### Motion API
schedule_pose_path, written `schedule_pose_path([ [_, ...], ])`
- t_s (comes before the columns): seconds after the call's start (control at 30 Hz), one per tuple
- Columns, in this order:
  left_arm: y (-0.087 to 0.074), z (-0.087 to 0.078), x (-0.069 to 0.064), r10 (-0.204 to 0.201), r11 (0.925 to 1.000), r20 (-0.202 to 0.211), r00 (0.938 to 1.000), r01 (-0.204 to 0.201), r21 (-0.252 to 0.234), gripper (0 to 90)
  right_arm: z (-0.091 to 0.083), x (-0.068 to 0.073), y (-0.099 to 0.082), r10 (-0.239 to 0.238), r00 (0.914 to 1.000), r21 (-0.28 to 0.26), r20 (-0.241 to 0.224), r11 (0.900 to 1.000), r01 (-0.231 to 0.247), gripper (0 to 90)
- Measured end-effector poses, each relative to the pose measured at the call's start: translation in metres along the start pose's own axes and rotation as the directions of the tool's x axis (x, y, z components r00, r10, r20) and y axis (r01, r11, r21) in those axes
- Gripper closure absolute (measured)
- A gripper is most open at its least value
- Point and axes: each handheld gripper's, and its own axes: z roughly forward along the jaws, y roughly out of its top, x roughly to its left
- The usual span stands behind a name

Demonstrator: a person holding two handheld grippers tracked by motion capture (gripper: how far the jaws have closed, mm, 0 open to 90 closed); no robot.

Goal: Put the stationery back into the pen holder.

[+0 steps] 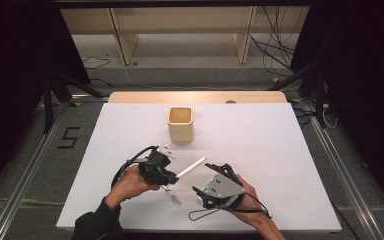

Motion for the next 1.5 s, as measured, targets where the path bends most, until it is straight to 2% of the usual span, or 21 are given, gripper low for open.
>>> schedule_pose_path([
  [0.13,0.001,-0.002,-0.004,0.015,0.9998,0.005,0.9999,-0.015,0.014,78.5,0.009,0.008,0.002,-0.1,0.9949,0.028,0.013,0.9947,0.099,26.1],
  [0.17,0.001,-0.002,-0.004,0.028,0.9993,0.008,0.9996,-0.028,0.025,78.5,0.012,0.01,0.003,-0.128,0.9916,0.033,0.019,0.9913,0.127,26.1],
  [0.2,0.001,-0.002,-0.005,0.02,0.9996,0.01,0.9998,-0.02,0.018,78.5,0.014,0.012,0.004,-0.154,0.9877,0.044,0.026,0.9872,0.153,26.3],
  [0.3,0.002,-0.003,-0.007,0.038,0.9987,0.014,0.9992,-0.039,0.034,78.5,0.02,0.019,0.006,-0.231,0.9718,0.066,0.048,0.9715,0.227,27.9],
  [0.4,0.002,-0.004,-0.008,0.043,0.9981,0.02,0.9989,-0.044,0.042,78.5,0.027,0.026,0.007,-0.301,0.9522,0.092,0.053,0.951,0.295,30.9],
  [0.5,0.002,-0.004,-0.009,0.049,0.9976,0.022,0.9985,-0.05,0.048,78.5,0.032,0.032,0.008,-0.373,0.9259,0.123,0.06,0.9233,0.364,33.7],
  [0.57,0.002,-0.004,-0.009,0.053,0.9972,0.021,0.9984,-0.054,0.051,78.5,0.035,0.035,0.008,-0.409,0.9096,0.129,0.074,0.9084,0.398,35.3],
  [0.6,0.002,-0.004,-0.009,0.051,0.9971,0.023,0.9984,-0.052,0.055,78.5,0.036,0.036,0.008,-0.436,0.8977,0.135,0.067,0.8954,0.424,36.4],
  [0.63,0.002,-0.004,-0.01,0.052,0.997,0.024,0.9984,-0.053,0.057,78.5,0.037,0.038,0.008,-0.442,0.8937,0.144,0.077,0.8919,0.429,37.5],
  [0.73,0.003,-0.003,-0.012,0.058,0.9961,0.024,0.998,-0.059,0.065,78.5,0.04,0.041,0.007,-0.505,0.859,0.158,0.085,0.8581,0.489,40.2],
  [0.77,0.003,-0.003,-0.012,0.06,0.9958,0.023,0.9979,-0.061,0.067,78.5,0.041,0.042,0.006,-0.511,0.8549,0.163,0.09,0.8544,0.493,41.3],
  [0.8,0.003,-0.002,-0.013,0.061,0.9956,0.022,0.9979,-0.063,0.069,78.5,0.042,0.043,0.006,-0.53,0.8429,0.167,0.092,0.8427,0.512,43.0],
  [0.83,0.003,-0.002,-0.013,0.062,0.9954,0.026,0.9977,-0.064,0.072,78.5,0.043,0.046,0.006,-0.531,0.8418,0.175,0.098,0.8419,0.511,44.3],
  [0.9,0.003,-0.002,-0.013,0.067,0.9945,0.023,0.9975,-0.069,0.079,78.5,0.044,0.048,0.005,-0.57,0.816,0.187,0.099,0.8161,0.547,46.2],
  [0.97,0.003,-0.002,-0.015,0.065,0.9944,0.023,0.9976,-0.067,0.082,78.5,0.045,0.051,0.005,-0.58,0.8082,0.192,0.102,0.8086,0.556,48.8],
  [1.1,0.004,-0.003,-0.017,0.078,0.9927,0.028,0.9966,-0.08,0.091,78.5,0.048,0.053,0.005,-0.641,0.7608,0.205,0.104,0.7623,0.614,53.1],
  [1.3,0.004,-0.003,-0.019,0.088,0.9905,0.03,0.9957,-0.09,0.103,78.5,0.049,0.058,0.003,-0.685,0.7208,0.22,0.105,0.7227,0.655,58.3],
  [1.33,0.004,-0.002,-0.019,0.086,0.9903,0.032,0.9957,-0.089,0.106,78.5,0.05,0.058,0.003,-0.698,0.7082,0.217,0.108,0.7118,0.668,59.2],
  [1.37,0.004,-0.002,-0.019,0.086,0.99,0.034,0.9957,-0.09,0.109,78.5,0.05,0.059,0.002,-0.696,0.7101,0.217,0.109,0.7138,0.666,60.0],
  [1.47,0.004,-0.001,-0.02,0.088,0.9895,0.033,0.9956,-0.091,0.112,78.5,0.05,0.06,0.002,-0.707,0.6996,0.217,0.104,0.7026,0.678,61.9],
  [1.5,0.004,-0.001,-0.02,0.085,0.9896,0.036,0.9957,-0.088,0.113,78.5,0.05,0.061,0.002,-0.717,0.6892,0.219,0.106,0.6929,0.687,62.6],
])
